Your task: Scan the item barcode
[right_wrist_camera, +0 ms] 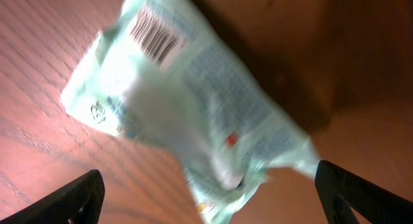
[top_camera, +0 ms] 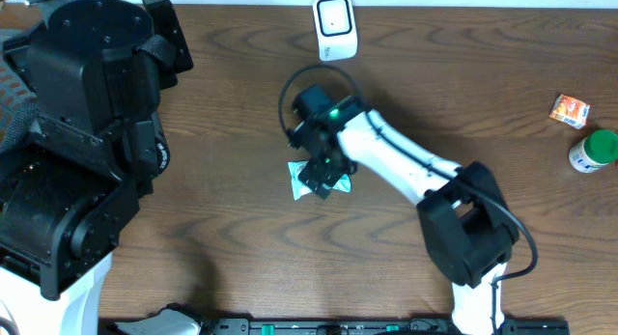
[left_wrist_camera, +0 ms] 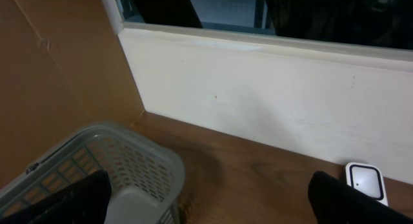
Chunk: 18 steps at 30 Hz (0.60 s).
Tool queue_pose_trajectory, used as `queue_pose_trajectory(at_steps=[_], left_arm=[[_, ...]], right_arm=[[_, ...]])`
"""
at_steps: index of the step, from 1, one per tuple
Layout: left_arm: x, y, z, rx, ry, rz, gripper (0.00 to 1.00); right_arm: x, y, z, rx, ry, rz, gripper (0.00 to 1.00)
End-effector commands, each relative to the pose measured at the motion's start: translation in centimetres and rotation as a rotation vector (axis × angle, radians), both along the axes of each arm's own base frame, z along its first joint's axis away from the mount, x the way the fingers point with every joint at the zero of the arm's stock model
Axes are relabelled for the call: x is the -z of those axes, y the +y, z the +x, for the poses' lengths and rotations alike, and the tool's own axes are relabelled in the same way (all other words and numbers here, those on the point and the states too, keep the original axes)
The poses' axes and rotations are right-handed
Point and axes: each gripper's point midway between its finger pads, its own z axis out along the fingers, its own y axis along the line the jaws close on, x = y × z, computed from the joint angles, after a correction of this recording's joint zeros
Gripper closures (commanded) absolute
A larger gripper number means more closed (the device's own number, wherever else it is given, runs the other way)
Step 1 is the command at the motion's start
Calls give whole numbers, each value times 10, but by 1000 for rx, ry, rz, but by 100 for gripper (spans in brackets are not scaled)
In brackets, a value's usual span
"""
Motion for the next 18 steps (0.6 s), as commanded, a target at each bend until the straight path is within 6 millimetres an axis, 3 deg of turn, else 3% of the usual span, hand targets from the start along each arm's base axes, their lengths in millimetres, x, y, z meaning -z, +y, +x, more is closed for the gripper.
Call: queue_pose_trajectory(at_steps=[1, 4, 8, 18], left_arm=[[-4, 5, -4, -14, -16, -15, 2], [-4, 5, -4, -15, -16, -14, 2], [-4, 5, -4, -14, -16, -15, 2], [-4, 5, -4, -14, -16, -15, 2]], right_arm=[[-12, -3, 25, -38, 22, 181, 1], [-20, -9, 42, -2, 37, 313, 1], [-42, -5, 44, 21, 140, 598, 1], [1, -2, 27, 141, 307, 537, 1]])
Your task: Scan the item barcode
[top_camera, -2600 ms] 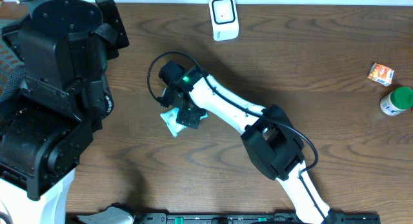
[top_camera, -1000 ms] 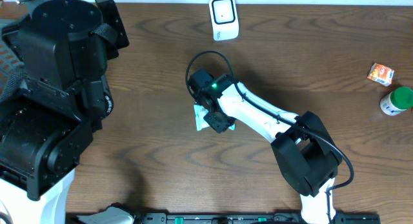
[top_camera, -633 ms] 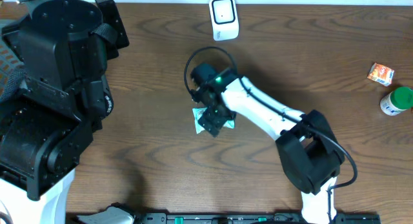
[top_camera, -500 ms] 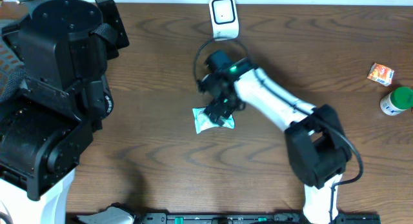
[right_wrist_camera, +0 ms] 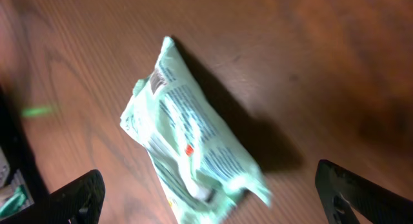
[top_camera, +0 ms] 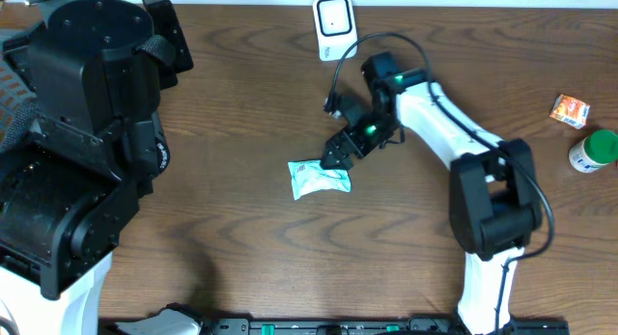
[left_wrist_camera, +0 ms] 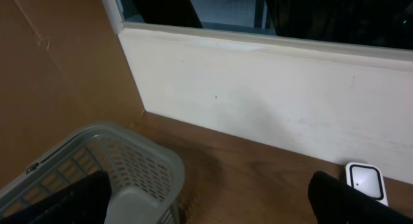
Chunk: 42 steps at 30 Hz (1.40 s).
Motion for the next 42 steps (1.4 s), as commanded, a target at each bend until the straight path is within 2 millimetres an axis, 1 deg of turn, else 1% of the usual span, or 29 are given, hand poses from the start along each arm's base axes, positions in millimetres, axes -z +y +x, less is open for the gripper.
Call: queue_pose_trajectory(at_steps=[1, 6, 10, 11, 12, 13, 15, 17, 19, 20, 21, 22, 23, 27, 28, 29, 31, 33, 34, 36, 37, 39, 42], left_arm=[[-4, 5, -4, -15, -16, -14, 2], [-4, 5, -4, -15, -16, -14, 2], [-4, 5, -4, -15, -16, -14, 2], [-4, 5, -4, -15, -16, -14, 2], [-4, 5, -4, -15, -16, -14, 2], [-4, 5, -4, -15, -16, -14, 2], [-4, 5, -4, -15, -16, -14, 2], [-4, 5, -4, -15, -16, -14, 2], [-4, 5, -4, -15, -16, -14, 2], [-4, 5, -4, -15, -16, -14, 2], [-4, 5, -4, -15, -16, -14, 2], [-4, 5, -4, -15, -16, -14, 2], [-4, 5, -4, -15, -16, -14, 2], [-4, 5, -4, -15, -16, -14, 2], [-4, 5, -4, -15, -16, -14, 2], [-4, 5, -4, -15, -16, -14, 2], [-4, 5, -4, -15, -16, -14, 2], [-4, 5, -4, -15, -16, -14, 2], [-4, 5, -4, -15, -16, -14, 2], [-4, 5, -4, -15, -16, -14, 2], [-4, 5, -4, -15, -16, -14, 2], [-4, 5, -4, -15, -16, -14, 2], [-4, 5, -4, -15, -16, -14, 2]], right_arm=[[19, 11, -8, 52, 122, 12, 1], [45, 5, -12, 116, 224, -32, 1], [61, -1, -27, 115, 310, -68, 1], [64, -2, -31, 115, 329, -77, 3], [68, -3, -33, 115, 346, -85, 10], [69, -3, -35, 114, 355, -88, 14], [72, -4, -39, 114, 374, -97, 31], [74, -5, -40, 114, 380, -107, 45], [75, -7, -40, 116, 378, -111, 63], [74, -7, -39, 119, 379, -110, 75], [74, -8, -38, 122, 378, -108, 83], [74, -9, -37, 126, 378, -107, 94], [74, -9, -37, 129, 382, -100, 99], [67, -9, -30, 136, 368, -88, 99], [63, -9, -27, 137, 363, -83, 99], [54, -7, -24, 126, 354, -63, 99], [25, 2, -19, 78, 339, 29, 99], [-13, 10, -15, 29, 319, 151, 99], [-36, 15, -14, 7, 306, 220, 99], [-73, 19, -13, -23, 279, 322, 99], [-86, 19, -14, -36, 264, 353, 99], [-110, 18, -20, -66, 235, 394, 98], [-129, 15, -33, -112, 202, 413, 99]])
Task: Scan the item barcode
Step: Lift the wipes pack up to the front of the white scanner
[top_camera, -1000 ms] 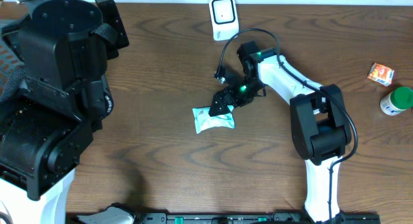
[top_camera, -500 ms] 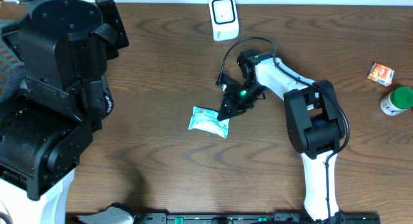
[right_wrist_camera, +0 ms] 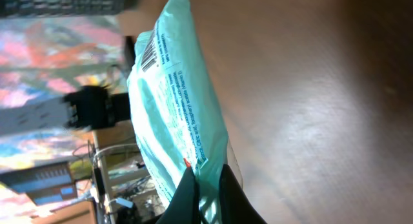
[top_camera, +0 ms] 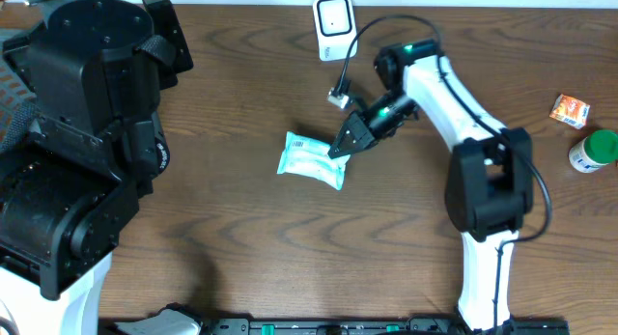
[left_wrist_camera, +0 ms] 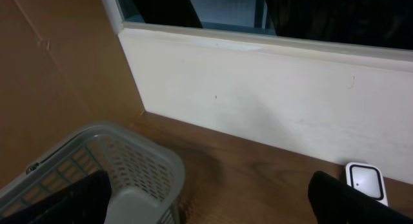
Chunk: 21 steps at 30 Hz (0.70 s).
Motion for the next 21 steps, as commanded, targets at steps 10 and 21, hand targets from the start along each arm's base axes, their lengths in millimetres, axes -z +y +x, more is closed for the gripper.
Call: queue_pose_trajectory(at_steps=[10, 21], left_arm=[[-4, 5, -4, -15, -16, -14, 2], [-4, 5, -4, -15, -16, -14, 2]], right_arm=[[-95, -14, -25, -164, -433, 97, 98], [-107, -26, -5, -14, -511, -77, 98]])
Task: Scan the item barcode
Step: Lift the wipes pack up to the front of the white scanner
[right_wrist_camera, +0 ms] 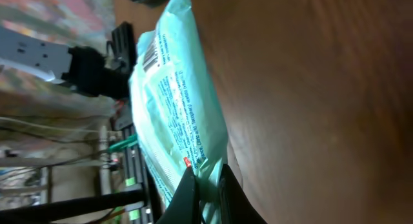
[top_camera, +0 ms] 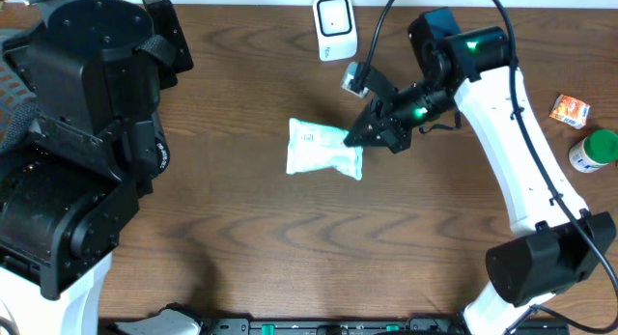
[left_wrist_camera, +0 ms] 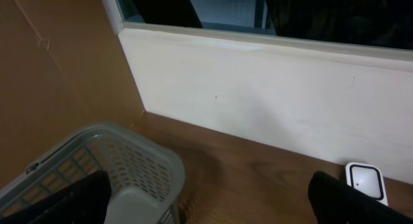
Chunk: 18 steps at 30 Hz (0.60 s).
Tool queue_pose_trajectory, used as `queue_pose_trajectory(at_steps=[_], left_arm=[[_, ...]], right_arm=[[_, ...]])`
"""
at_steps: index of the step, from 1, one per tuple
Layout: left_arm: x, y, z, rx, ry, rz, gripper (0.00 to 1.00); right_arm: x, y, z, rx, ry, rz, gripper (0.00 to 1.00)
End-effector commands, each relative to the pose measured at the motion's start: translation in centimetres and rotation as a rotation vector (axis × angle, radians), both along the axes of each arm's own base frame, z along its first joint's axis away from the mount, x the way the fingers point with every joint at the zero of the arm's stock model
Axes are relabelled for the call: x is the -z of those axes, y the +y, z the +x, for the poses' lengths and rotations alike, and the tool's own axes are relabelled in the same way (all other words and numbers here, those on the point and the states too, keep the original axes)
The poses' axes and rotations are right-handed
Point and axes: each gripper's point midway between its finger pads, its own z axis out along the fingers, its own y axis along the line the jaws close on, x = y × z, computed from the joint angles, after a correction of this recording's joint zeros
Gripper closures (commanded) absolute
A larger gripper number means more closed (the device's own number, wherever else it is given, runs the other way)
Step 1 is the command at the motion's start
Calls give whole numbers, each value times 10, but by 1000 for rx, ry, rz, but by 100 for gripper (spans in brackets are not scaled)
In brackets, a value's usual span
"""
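A pale green packet (top_camera: 323,147) hangs above the middle of the brown table, held by its right edge in my right gripper (top_camera: 372,130), which is shut on it. In the right wrist view the packet (right_wrist_camera: 174,114) shows printed text and a barcode near its top, with the fingertips (right_wrist_camera: 193,188) pinching its lower edge. A white scanner (top_camera: 335,26) stands at the far edge of the table, behind the packet. It also shows in the left wrist view as the scanner (left_wrist_camera: 366,182). My left gripper (left_wrist_camera: 206,198) stays far left, its fingers wide apart and empty.
A grey plastic basket (left_wrist_camera: 113,169) sits at the far left below the left gripper. At the right edge of the table lie a small orange box (top_camera: 570,109) and a green-capped white bottle (top_camera: 592,150). A white wall (left_wrist_camera: 271,101) runs behind the table.
My right arm has risen and shifted right with the packet still pinched. The packet now sits slightly further right and higher in the overhead view. The left arm is unchanged.
At first my right gripper stood open right over the packet lying on the table. Then it was open and drawn back to the packet's right. Later it was shut on the packet's right edge, and now it holds the packet lifted nearer the scanner.
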Motion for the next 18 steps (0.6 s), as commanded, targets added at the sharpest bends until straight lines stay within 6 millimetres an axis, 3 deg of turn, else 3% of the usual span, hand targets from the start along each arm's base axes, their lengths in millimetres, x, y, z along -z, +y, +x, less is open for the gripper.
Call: queue_pose_trajectory(at_steps=[1, 3, 5, 11, 18], left_arm=[[-4, 5, -4, -15, -16, -15, 2], [-4, 5, -4, -15, -16, -15, 2], [-4, 5, -4, -15, -16, -15, 2], [-4, 5, -4, -15, -16, -15, 2], [-4, 5, -4, -15, -16, -15, 3]], right_arm=[[18, -15, 30, 265, 53, -188, 98], [37, -42, 59, 543, 24, -406, 98], [44, -63, 76, 703, -69, -570, 98], [38, -51, 89, 720, -295, -691, 99], [38, -53, 92, 785, -532, -952, 98]])
